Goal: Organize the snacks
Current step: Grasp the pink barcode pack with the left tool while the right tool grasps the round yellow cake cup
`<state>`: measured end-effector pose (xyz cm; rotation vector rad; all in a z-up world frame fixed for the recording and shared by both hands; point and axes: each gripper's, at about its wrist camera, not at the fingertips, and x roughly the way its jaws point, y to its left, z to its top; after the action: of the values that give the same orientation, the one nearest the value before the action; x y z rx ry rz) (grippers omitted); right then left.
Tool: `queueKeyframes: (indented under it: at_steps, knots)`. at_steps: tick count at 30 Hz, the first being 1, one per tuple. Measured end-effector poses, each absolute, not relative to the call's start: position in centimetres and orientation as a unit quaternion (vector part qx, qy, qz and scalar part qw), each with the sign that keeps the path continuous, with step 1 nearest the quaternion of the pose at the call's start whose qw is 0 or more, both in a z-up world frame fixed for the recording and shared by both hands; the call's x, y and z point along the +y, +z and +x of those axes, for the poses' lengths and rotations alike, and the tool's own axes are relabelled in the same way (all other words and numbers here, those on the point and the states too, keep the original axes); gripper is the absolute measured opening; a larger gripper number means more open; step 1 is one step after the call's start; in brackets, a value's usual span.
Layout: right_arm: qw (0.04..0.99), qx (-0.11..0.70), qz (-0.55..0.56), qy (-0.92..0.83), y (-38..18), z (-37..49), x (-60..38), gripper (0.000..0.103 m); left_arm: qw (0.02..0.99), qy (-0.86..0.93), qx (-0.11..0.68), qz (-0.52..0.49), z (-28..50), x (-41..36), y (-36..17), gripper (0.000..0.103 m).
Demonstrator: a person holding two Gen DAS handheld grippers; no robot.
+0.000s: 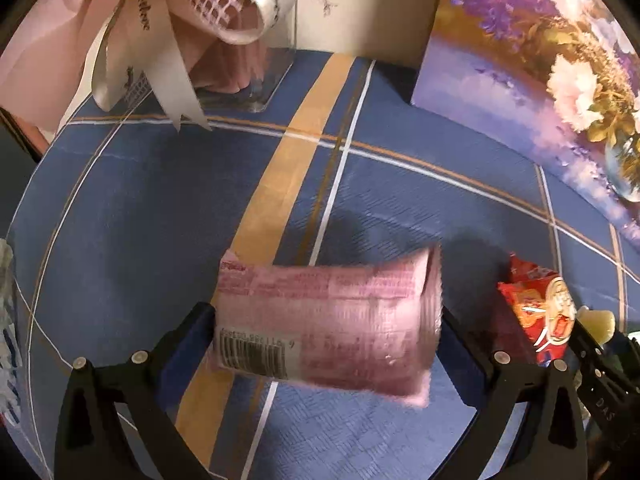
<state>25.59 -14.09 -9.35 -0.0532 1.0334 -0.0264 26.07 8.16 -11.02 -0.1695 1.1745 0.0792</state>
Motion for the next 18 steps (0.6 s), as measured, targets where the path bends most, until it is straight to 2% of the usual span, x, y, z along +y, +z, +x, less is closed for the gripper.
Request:
queueKeyframes:
  at_steps: [8, 12, 16, 18]
  knots:
    - [0.866, 0.499, -0.034, -0.012, -9.4, 25.2, -13.8, 0.060, 0.825, 0.034, 0.556, -0.096, 26.5, 8.3, -11.6, 0.103]
    - [0.865, 0.501, -0.034, -0.011, -9.2, 24.8, -14.1, 0.051, 0.825, 0.033, 0.555, -0.103, 26.4, 8.8, -11.7, 0.103]
    - [0.864, 0.502, -0.030, -0.007, -8.8, 24.3, -14.7, 0.049, 0.825, 0.032, 0.553, -0.113, 26.1, 9.4, -11.7, 0.103]
    - [0.864, 0.502, -0.026, -0.006, -8.6, 24.3, -14.9, 0.049, 0.826, 0.033, 0.551, -0.112, 25.8, 9.8, -11.6, 0.093]
